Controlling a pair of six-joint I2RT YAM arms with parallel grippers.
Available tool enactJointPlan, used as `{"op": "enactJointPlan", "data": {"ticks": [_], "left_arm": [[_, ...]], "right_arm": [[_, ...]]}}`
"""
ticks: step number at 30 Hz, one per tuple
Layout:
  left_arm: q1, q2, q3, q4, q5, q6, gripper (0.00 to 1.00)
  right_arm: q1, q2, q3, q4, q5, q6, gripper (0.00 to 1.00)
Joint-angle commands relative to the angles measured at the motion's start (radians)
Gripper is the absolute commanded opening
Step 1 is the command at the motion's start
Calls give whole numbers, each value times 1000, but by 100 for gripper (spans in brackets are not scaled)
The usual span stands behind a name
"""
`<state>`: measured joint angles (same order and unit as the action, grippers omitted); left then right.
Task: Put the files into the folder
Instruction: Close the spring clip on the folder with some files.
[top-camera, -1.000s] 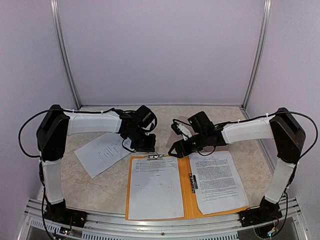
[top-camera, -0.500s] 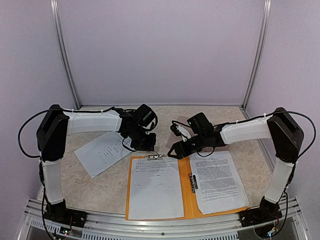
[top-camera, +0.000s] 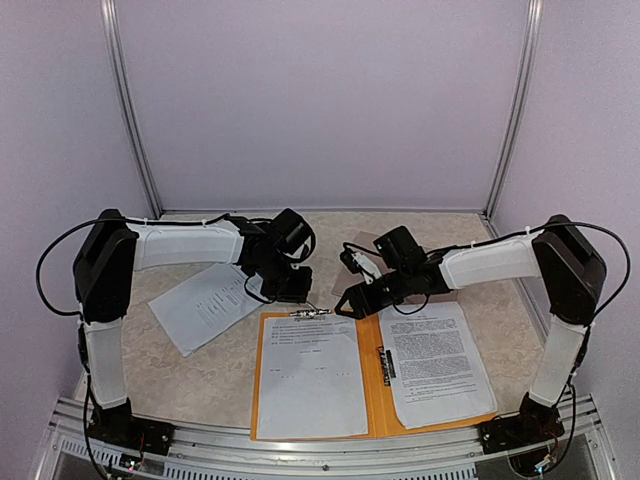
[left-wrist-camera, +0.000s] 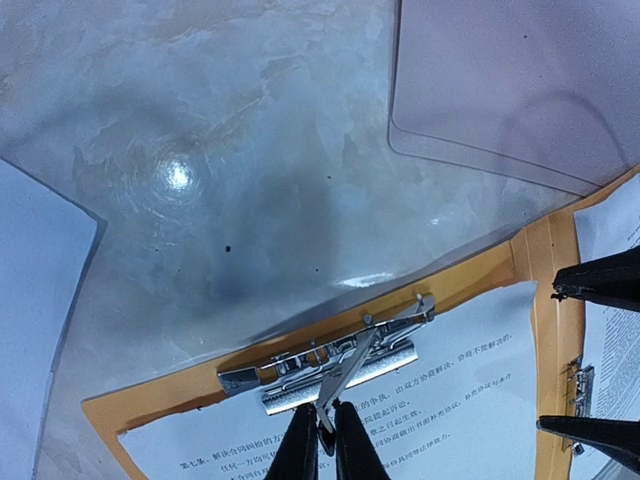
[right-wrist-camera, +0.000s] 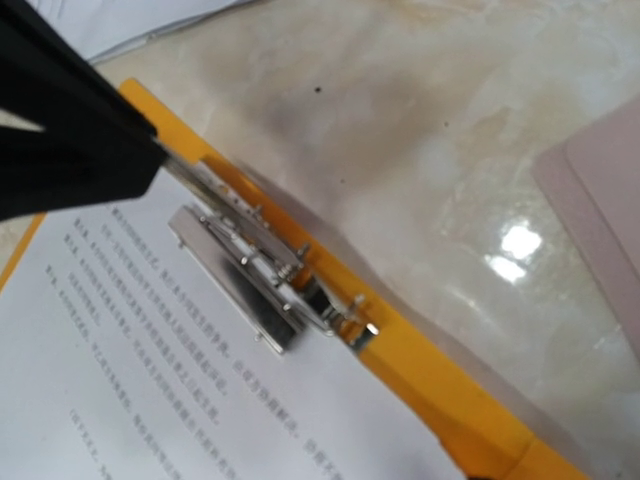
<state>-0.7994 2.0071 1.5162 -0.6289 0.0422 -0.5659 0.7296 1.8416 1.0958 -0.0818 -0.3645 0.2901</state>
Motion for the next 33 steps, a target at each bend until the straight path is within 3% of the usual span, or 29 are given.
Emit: {"op": "enactJointPlan", "data": {"ticks": [1,9,33], "left_arm": [[-7,4,29,-27,-22,20,6],[-7,12,19,-30,-18,20,0],[-7,-11,-211,157,-5,-27,0]], "right_arm": [[-4,19,-15,10,-17,6,60],[-4,24,-14,8,-17,6,59],[2,39,42,-29,-11,-68,51]]}}
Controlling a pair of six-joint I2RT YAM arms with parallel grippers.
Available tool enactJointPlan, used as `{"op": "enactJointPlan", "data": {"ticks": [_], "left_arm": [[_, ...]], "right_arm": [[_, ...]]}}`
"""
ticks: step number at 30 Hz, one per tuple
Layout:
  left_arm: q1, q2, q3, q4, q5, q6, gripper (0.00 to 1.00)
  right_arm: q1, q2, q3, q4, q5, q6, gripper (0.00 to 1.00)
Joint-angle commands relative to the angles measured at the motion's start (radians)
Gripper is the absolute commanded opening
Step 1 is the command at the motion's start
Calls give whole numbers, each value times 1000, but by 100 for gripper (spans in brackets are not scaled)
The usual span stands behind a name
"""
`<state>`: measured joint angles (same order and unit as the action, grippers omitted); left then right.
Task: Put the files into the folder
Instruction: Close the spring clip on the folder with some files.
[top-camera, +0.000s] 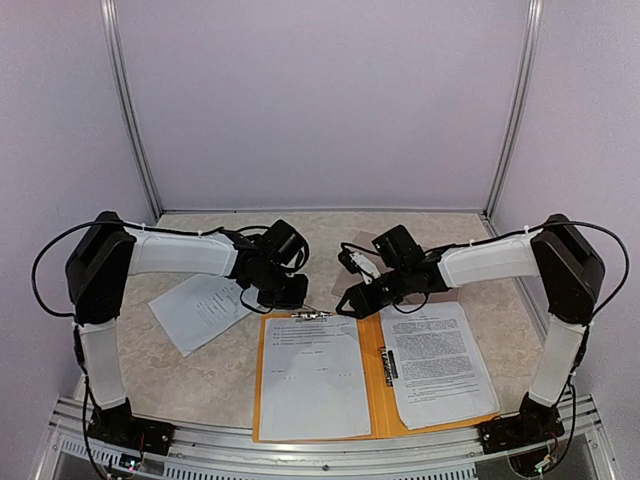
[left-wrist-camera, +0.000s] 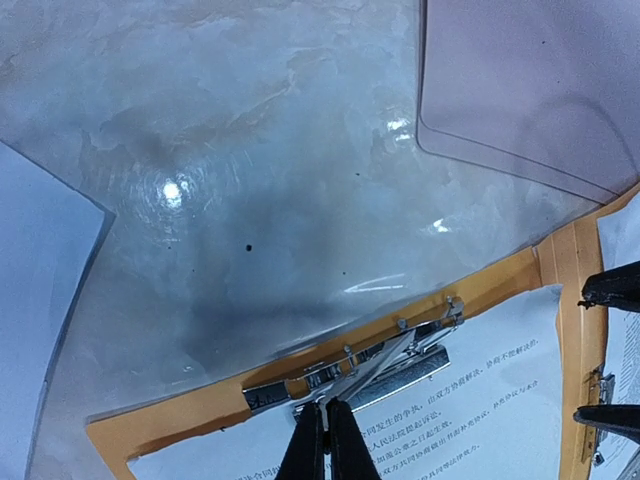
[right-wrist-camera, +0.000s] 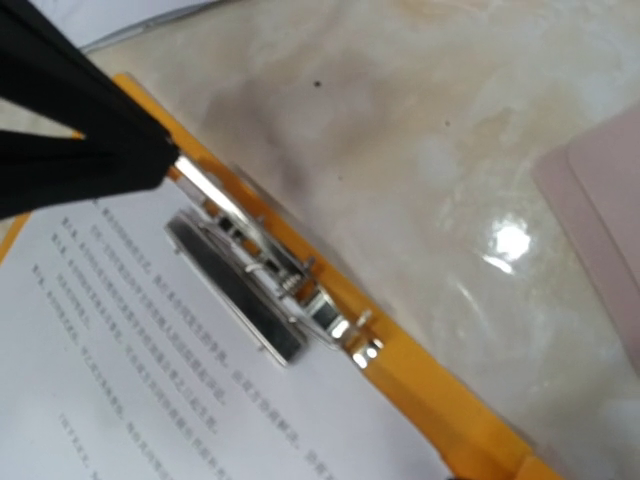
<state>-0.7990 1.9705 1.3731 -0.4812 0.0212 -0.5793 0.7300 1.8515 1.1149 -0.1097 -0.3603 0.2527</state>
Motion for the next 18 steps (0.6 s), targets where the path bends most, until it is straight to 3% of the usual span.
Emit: {"op": "enactJointPlan", "data": {"ticks": [1,18], "left_arm": [[-7,24,-78,19,16,-17,0],[-4,8,-174,90,54,-58,0]], "right_arm": [[3,35,27,-3,-19,-40,50],[43,173,191,-75,-55,-139,30]]}}
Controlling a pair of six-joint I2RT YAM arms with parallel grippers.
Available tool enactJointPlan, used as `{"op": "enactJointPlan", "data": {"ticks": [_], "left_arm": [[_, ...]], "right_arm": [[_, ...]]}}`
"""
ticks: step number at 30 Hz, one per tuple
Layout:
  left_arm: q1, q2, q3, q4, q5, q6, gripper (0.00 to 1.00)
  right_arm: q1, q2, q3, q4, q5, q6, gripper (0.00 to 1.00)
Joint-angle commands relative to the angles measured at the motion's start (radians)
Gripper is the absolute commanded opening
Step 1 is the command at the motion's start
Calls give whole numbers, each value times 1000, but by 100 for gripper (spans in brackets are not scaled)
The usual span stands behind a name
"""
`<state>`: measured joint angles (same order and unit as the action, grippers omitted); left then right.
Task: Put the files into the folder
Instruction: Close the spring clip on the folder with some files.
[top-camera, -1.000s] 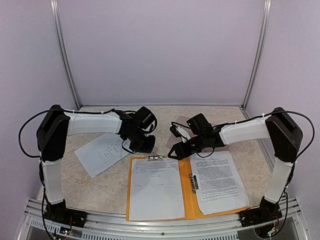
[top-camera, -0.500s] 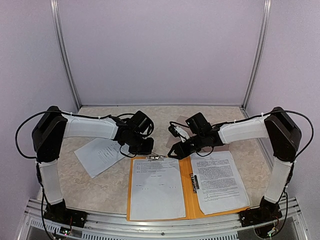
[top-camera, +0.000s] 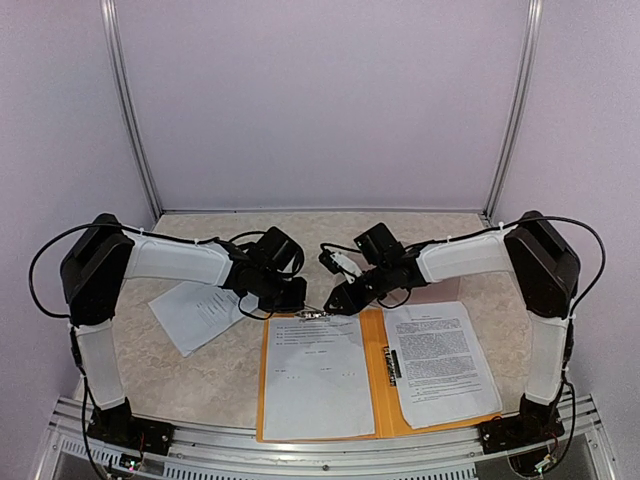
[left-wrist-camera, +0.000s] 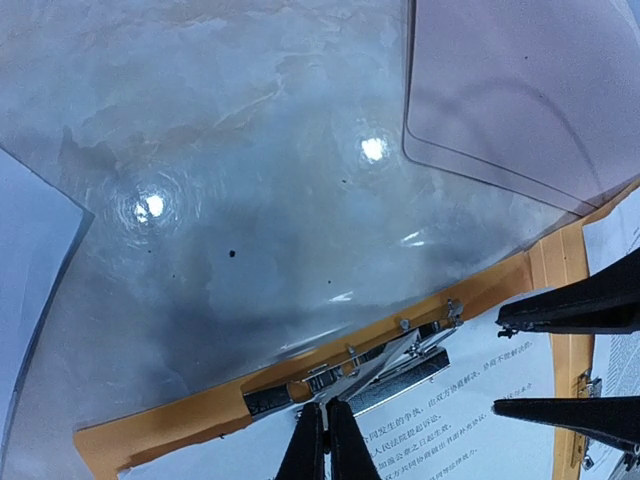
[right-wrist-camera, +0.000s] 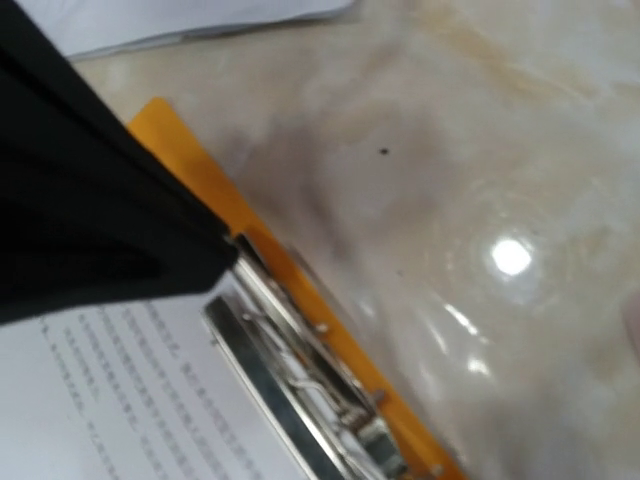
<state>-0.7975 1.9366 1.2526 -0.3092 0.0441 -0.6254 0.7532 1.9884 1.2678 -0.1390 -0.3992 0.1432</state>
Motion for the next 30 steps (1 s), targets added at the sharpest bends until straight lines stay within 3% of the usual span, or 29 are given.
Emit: {"op": "enactJointPlan", "data": {"ticks": [1,13,22,30], "left_arm": [[-5,42,-54,-83,31,-14,0],[1,33,-62,-93,30,-17,0],[6,31,-64,-93,32,-11,0],[11,29,-72,-81,49,-15,0]], "right_arm": [[22,45,45,-56,-15,-35,29],[38,65,64,-87,15,-76,26],[37,41,50,-58,55,-203,56],[38,80,48,-38,14,-337,60]]}}
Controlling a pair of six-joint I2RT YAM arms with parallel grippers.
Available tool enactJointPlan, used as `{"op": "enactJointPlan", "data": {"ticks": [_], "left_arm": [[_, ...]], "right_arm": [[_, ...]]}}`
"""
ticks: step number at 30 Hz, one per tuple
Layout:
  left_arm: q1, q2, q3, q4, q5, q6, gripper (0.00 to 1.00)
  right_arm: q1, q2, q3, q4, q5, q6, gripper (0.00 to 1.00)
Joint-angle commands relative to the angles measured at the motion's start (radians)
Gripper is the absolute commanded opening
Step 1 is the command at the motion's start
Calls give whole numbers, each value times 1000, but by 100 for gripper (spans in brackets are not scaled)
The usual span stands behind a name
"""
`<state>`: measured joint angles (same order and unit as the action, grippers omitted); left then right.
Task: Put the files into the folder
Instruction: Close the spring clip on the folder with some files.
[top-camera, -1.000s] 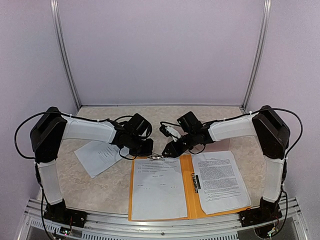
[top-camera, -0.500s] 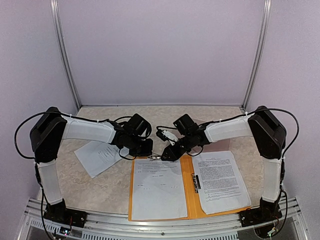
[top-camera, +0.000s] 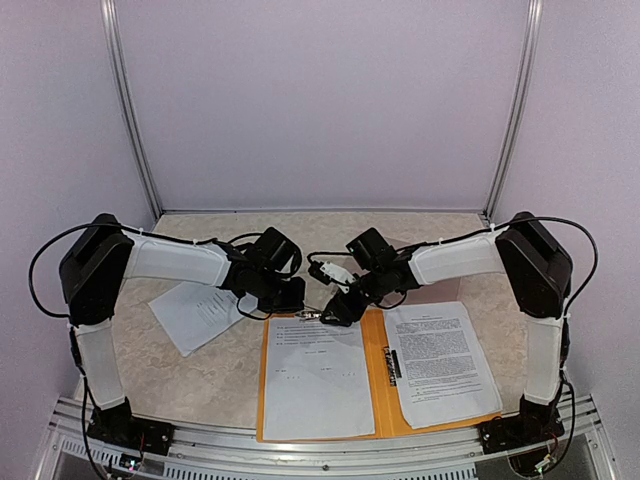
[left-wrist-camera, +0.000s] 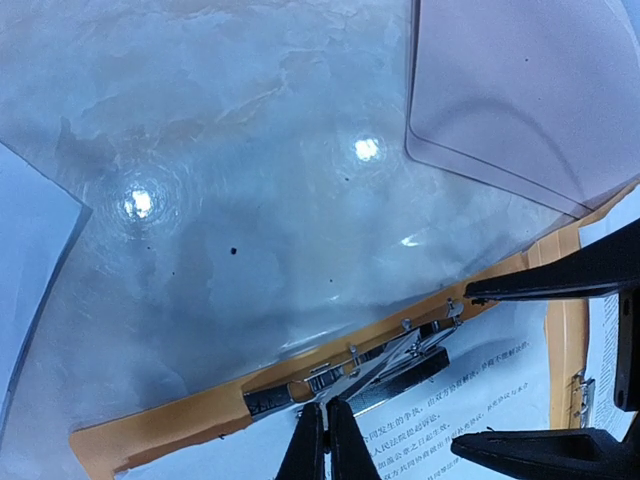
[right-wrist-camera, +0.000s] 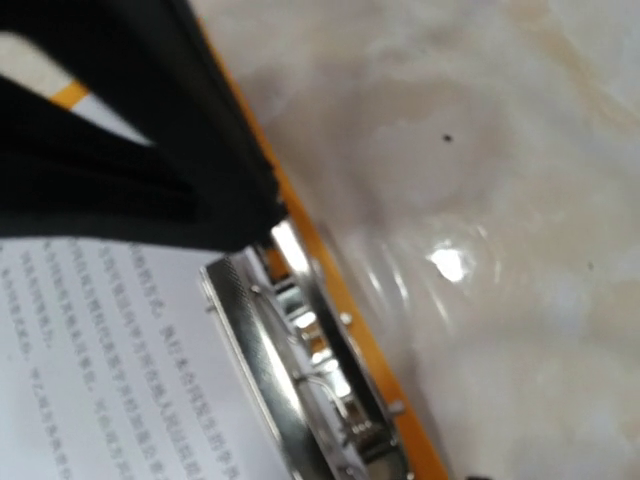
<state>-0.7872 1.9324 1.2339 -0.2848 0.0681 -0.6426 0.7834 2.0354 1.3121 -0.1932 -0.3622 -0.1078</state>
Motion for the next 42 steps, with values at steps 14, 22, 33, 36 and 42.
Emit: {"op": "enactJointPlan", "data": {"ticks": [14,22,33,36,42], "left_arm": [[11,25,-67,-94,48,-5,0],[17,24,-77,-84,56,-14,0],[17,20,-129,-60,81,-55,0],[17,22,-142,-60,81,-63,0],[25,36,-160,-69,83,-66,0]], "right_arm": [[5,77,12,25,-31,-151,49],[-6,98,7,25,-33,-181,34],[-6,112,-42,34,33,-206,21],[-6,118,-40,27,46,-207,18],[-5,119,-50,18,58,-208,15]]}}
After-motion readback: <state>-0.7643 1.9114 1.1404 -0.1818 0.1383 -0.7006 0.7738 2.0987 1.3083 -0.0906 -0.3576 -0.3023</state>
